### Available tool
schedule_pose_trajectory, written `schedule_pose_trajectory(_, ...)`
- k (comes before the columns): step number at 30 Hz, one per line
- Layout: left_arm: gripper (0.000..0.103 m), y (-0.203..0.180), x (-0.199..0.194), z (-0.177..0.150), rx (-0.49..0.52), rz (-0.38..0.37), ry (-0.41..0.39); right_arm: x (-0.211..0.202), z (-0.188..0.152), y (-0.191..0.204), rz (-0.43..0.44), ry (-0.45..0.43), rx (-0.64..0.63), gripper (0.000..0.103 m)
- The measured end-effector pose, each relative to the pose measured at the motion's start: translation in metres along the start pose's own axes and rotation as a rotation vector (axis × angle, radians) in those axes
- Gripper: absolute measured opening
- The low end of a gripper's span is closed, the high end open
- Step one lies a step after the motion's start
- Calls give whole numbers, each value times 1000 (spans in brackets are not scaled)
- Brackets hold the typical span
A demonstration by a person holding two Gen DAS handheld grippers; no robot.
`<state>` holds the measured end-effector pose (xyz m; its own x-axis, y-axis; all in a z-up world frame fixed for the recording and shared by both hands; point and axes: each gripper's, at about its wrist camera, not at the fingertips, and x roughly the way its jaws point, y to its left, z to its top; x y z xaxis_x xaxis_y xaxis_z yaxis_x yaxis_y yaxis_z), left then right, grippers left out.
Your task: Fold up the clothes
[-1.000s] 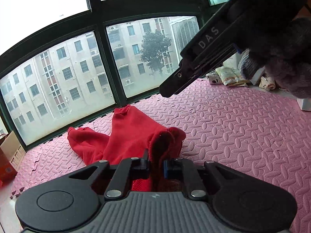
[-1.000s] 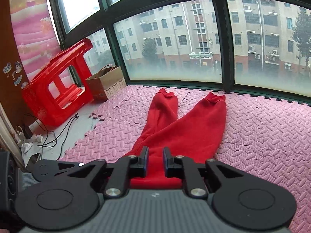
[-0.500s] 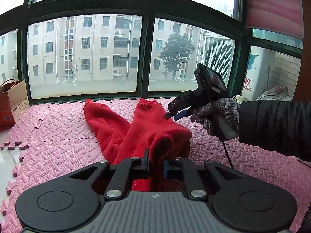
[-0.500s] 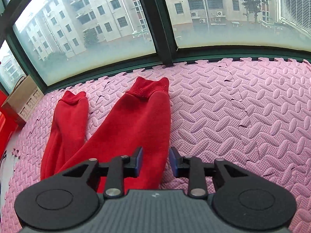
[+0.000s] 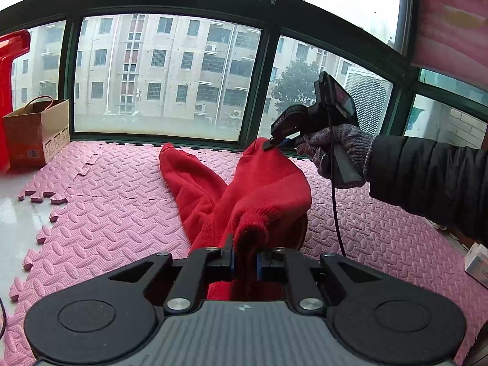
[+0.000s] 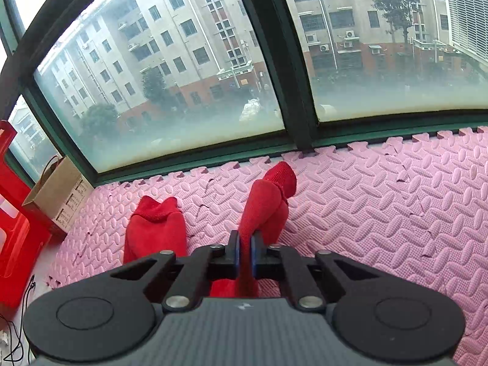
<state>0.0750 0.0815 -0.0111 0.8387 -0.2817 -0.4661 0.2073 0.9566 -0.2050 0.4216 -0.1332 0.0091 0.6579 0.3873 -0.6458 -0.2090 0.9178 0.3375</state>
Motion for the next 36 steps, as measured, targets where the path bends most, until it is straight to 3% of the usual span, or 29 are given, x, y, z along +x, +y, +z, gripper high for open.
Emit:
schedule_pose_trajectory(5, 12, 28, -25, -9, -128, 49, -16, -10, 32, 85, 93, -41, -111, 6)
schedule_pose_trajectory(8, 12, 48, -41, -16, -211, 105, -24, -4, 41, 159, 214, -32, -180, 7)
schedule_pose_trajectory(9, 12, 56, -45, -18, -234, 131, -23, -2, 40, 173, 242, -27, -194, 8)
schedule_pose_trajectory(11, 13, 71, -53, -24, -280, 177, -11, -2, 37, 196, 272, -35, -232, 24)
schedule_pose_trajectory(13, 13, 85, -58, -31, -335, 200, 15, -1, 33, 210, 281, -33, -266, 24)
schedule_pose_trajectory(16, 15, 105, -67, -43, -426, 218, 32, 6, 21, 191, 208, 13, -295, 24)
schedule_pose_trajectory(25, 25, 122, -95, -46, -495, 296, 15, 29, -16, 128, 4, 153, -360, 25)
schedule_pose_trajectory(29, 30, 114, -107, -38, -439, 335, -20, 44, -38, 93, -27, 214, -324, 25)
schedule_pose_trajectory(32, 30, 97, -109, -21, -346, 264, -43, 60, -46, 78, -22, 233, -272, 25)
schedule_pose_trajectory(34, 37, 85, -108, -12, -290, 196, -45, 69, -48, 73, -1, 236, -241, 25)
schedule_pose_trajectory(36, 39, 72, -92, -9, -234, 119, 5, 78, -47, 71, 14, 234, -221, 25)
